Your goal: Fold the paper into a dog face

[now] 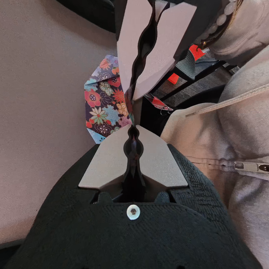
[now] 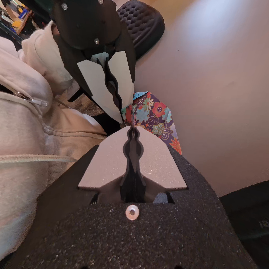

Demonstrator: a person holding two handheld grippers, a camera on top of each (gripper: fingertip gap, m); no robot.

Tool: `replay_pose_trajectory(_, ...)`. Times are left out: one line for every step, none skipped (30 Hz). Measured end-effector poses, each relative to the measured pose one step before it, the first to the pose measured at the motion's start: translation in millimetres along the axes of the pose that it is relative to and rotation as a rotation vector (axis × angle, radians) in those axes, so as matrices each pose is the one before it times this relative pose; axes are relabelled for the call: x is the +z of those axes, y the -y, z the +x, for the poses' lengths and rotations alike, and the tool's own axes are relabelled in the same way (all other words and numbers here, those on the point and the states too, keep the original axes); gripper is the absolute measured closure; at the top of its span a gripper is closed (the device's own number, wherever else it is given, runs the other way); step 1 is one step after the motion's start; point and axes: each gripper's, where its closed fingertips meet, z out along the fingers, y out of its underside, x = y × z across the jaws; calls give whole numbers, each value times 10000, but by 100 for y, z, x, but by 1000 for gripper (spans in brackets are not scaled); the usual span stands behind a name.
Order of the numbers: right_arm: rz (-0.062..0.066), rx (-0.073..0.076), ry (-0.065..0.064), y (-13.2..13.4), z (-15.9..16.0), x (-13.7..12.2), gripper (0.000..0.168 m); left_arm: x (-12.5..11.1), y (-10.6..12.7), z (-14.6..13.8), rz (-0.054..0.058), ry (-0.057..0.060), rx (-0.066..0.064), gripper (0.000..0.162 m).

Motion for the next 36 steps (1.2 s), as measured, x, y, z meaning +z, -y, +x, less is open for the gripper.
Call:
replay_pose_trajectory(-145, 117, 31, -33, 113, 68, 166, -8, -2, 0, -20, -60, -99, 162)
replay_pose_trajectory(-223, 68, 21, -174, 103, 75, 168, -6, 20, 15, -19, -58, -95, 162)
replay_pose_trajectory(-174, 118, -24, -102, 133, 104, 168, -2, 11, 5, -1, -39, -45, 162)
replay_pose_trajectory(-147, 117, -39, -54, 147, 116, 168, -2, 16, 3, 4, -13, -7, 162)
replay_pose_trajectory(-232, 99, -35, -134, 129, 135, 168, -13, 9, 6, -1, -9, -2, 162)
replay_pose_trajectory(-244, 84, -26, -145, 122, 157, 168, -18, 10, 22, 3, -26, -3, 161)
replay_pose_trajectory(-208, 76, -4, -110, 71, 163, 168, -43, 14, 78, 11, -56, 16, 160)
replay_pose_trajectory(-108, 72, 54, 35, -31, 119, 168, -120, 77, 154, 58, -72, 51, 156)
replay_pose_trajectory(-88, 92, 53, 52, -35, 79, 168, -252, 203, 188, 178, -72, 79, 151)
replay_pose_trajectory(-88, 56, 46, 51, -38, 73, 168, -443, 399, 350, 309, -150, 116, 146)
replay_pose_trajectory(-105, 33, 48, 18, -42, 62, 168, -675, 564, 259, 409, -80, 158, 141)
replay_pose_trajectory(-111, 13, 12, 18, -7, 36, 168, -880, 659, -171, 463, 190, 171, 140)
replay_pose_trajectory(-117, -15, -17, -6, -2, 13, 168, -994, 733, -533, 490, 380, 149, 140)
replay_pose_trajectory(-121, -37, -31, -3, 4, 5, 168, -950, 678, -875, 430, 522, 80, 142)
replay_pose_trajectory(-101, -68, -29, 7, -8, 15, 168, -635, 337, -984, 177, 564, 63, 146)
replay_pose_trajectory(-74, -6, 8, 5, -28, 35, 168, -154, -174, -683, -189, 401, 143, 149)
replay_pose_trajectory(-60, 28, 46, -3, -42, 34, 168, 279, -539, -300, -446, 214, 212, 153)
replay_pose_trajectory(-36, 39, 51, 14, -28, 31, 168, 541, -585, -93, -502, 150, 230, 154)
replay_pose_trajectory(-26, 63, 51, 9, -4, 19, 168, 615, -427, 109, -390, 38, 220, 155)
replay_pose_trajectory(-42, 56, 34, 12, -1, 16, 168, 500, -145, 145, -211, 6, 148, 155)
replay_pose_trajectory(-54, 30, 4, 0, 0, -5, 168, 254, 241, 22, 49, 67, 59, 155)
replay_pose_trajectory(-63, 20, -19, -4, 8, 3, 168, 46, 599, 6, 310, 68, -9, 154)
replay_pose_trajectory(-56, 34, -18, -3, -6, 2, 168, -54, 680, -10, 367, 82, -26, 154)
replay_pose_trajectory(-49, 37, -8, 1, 6, 10, 168, -12, 498, 40, 237, 94, 60, 152)
replay_pose_trajectory(-37, 4, -14, 1, 1, -8, 168, 121, 244, 45, 61, 144, 166, 149)
replay_pose_trajectory(-28, 10, -15, -8, 1, 11, 168, 246, -74, 19, -152, 176, 262, 145)
replay_pose_trajectory(-28, 19, -11, 2, -1, -5, 168, 292, -250, -41, -258, 202, 264, 143)
replay_pose_trajectory(-32, 10, -12, -10, 5, 3, 168, 297, -304, 63, -269, 97, 218, 144)
replay_pose_trajectory(-37, 11, -19, 8, -5, 2, 168, 254, -313, 180, -231, -10, 175, 146)
replay_pose_trajectory(-34, 4, -24, -13, 3, 5, 168, 187, -295, 91, -195, 52, 180, 147)
replay_pose_trajectory(-29, -2, -30, -2, 1, 7, 168, 138, -347, -33, -222, 149, 241, 149)
replay_pose_trajectory(-28, 7, -35, 3, -5, 1, 168, 109, -307, -64, -212, 167, 245, 149)
replay_pose_trajectory(-25, 6, -38, -6, 3, 4, 168, 95, -185, 6, -127, 97, 152, 149)
replay_pose_trajectory(-22, 3, -38, -4, -2, 11, 168, 72, -68, 38, -68, 55, 93, 149)
replay_pose_trajectory(-22, 0, -38, -9, -7, -1, 168, 70, -61, 0, -59, 58, 93, 149)
replay_pose_trajectory(-29, -6, -40, 0, 2, 4, 168, 76, -106, 4, -79, 52, 78, 148)
